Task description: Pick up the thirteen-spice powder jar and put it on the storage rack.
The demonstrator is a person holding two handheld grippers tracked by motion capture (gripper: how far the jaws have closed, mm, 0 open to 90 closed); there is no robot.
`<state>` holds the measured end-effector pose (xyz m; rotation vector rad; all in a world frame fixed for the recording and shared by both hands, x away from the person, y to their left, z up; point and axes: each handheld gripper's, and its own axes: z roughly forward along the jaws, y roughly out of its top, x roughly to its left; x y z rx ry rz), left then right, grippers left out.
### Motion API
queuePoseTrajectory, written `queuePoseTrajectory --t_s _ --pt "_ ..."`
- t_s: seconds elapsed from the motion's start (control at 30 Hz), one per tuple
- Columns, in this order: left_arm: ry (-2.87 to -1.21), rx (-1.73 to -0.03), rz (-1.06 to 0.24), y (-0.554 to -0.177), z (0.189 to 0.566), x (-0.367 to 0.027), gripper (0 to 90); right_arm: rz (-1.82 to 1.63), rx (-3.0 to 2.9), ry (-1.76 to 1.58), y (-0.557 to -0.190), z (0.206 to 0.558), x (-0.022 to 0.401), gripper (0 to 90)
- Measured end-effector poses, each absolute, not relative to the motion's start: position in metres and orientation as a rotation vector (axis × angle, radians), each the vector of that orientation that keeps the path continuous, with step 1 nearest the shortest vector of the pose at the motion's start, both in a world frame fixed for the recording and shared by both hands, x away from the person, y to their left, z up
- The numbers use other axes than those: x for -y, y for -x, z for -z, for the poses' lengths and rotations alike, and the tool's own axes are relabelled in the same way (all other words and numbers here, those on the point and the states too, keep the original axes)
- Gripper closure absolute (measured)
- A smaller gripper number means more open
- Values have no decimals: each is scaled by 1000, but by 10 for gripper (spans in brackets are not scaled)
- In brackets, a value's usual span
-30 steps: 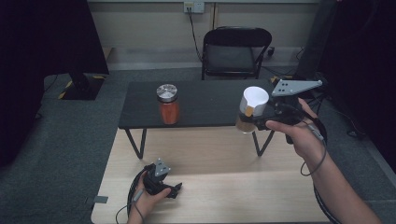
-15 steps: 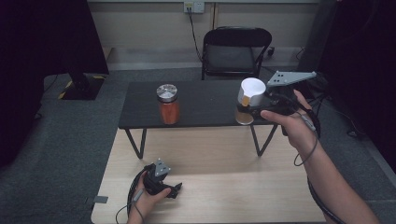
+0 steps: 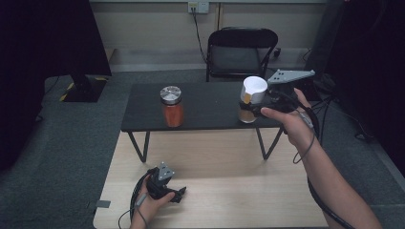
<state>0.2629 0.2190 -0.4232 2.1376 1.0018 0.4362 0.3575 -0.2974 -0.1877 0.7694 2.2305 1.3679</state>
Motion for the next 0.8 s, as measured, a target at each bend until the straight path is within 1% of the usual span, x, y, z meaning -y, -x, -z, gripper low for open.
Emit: queuePoseTrajectory --t_s 0.4,0.8 --pt "-2138 -1002 -436 -263 423 -219 0 -1364 -2230 -801 -368 192 290 305" --pt "-2137 -1002 -436 -263 423 -219 0 -1351 -2210 -820 -370 194 291 305"
